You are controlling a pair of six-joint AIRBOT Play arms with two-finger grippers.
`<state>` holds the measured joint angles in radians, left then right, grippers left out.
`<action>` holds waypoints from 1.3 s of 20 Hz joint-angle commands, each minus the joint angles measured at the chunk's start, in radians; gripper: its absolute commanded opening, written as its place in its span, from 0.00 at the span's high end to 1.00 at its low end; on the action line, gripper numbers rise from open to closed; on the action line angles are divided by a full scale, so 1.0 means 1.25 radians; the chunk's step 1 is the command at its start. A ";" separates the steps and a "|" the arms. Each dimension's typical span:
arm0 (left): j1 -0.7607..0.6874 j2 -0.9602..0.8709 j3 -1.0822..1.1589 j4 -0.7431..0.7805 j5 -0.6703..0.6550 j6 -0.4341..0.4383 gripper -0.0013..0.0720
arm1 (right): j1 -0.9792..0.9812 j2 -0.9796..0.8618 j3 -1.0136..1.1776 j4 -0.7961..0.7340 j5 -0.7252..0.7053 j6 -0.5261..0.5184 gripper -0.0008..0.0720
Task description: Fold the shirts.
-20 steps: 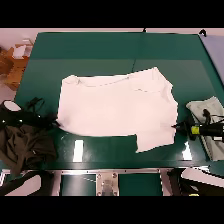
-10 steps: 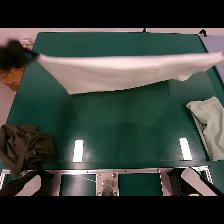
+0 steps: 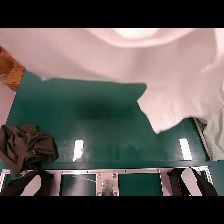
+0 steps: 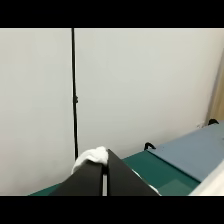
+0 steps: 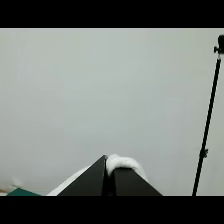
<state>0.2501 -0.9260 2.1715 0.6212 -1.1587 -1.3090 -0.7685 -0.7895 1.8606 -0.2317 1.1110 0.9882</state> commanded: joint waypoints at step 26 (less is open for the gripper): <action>-0.089 -0.644 -0.510 0.033 0.313 0.175 0.96 | 0.339 -0.849 -0.268 -0.058 -0.280 -0.100 0.96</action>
<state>0.1432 -1.6997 1.4967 0.6621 -0.8486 -1.1000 -0.3523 -1.7390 1.4025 -0.3164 0.7414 0.8394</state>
